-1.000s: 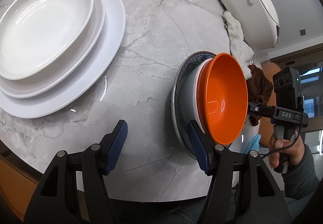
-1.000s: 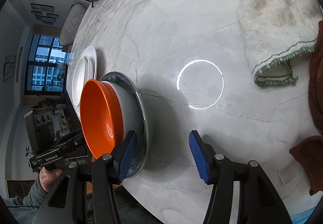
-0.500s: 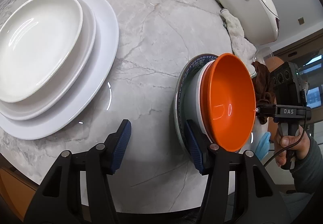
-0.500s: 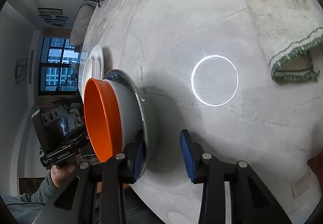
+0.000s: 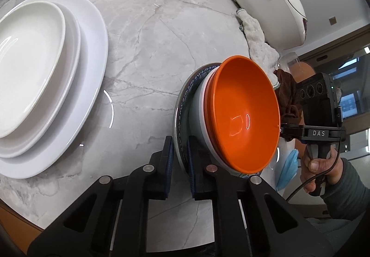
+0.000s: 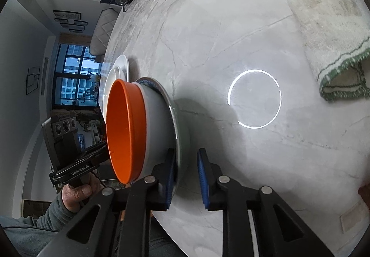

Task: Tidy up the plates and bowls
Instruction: 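Lift the nested bowl stack and carry it over the white plate stack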

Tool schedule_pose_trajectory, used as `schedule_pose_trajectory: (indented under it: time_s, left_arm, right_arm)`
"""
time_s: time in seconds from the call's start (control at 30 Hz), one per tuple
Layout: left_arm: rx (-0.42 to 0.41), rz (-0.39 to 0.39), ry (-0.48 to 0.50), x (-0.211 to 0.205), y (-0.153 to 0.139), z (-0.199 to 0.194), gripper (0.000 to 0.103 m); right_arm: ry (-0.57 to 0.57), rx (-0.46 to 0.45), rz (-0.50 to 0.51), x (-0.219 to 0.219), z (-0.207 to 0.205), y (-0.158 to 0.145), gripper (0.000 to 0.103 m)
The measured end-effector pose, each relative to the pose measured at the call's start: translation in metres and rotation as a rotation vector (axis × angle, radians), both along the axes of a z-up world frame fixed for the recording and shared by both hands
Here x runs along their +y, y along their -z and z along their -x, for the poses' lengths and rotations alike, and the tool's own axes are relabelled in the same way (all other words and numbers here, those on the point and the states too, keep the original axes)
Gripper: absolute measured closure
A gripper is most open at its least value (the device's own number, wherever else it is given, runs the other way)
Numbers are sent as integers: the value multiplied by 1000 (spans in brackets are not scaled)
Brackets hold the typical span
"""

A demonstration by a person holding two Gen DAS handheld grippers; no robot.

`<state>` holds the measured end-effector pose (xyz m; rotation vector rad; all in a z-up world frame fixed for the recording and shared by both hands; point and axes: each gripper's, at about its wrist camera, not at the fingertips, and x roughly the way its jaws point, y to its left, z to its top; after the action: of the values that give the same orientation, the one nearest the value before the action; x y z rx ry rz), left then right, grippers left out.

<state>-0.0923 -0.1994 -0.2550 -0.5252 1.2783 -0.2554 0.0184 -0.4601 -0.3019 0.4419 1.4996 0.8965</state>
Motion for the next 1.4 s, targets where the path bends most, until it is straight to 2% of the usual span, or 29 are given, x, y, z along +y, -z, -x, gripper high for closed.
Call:
schedule_pose_trajectory:
  time_s: [0.3, 0.7, 1.13, 1.4]
  left_arm:
    - [-8, -38, 21, -5, -1, 0, 95]
    - [-1, -35, 20, -7, -10, 1, 96]
    - [-40, -60, 28, -10, -59, 1, 96]
    - [-83, -59, -18, 20, -101, 9, 96]
  right_arm:
    - [-20, -45, 16, 4, 3, -7, 88]
    - [-2, -47, 28, 2, 4, -14, 88]
    - [14, -73, 56, 7, 6, -50, 89]
    - [8, -107, 42, 29, 8, -86, 89]
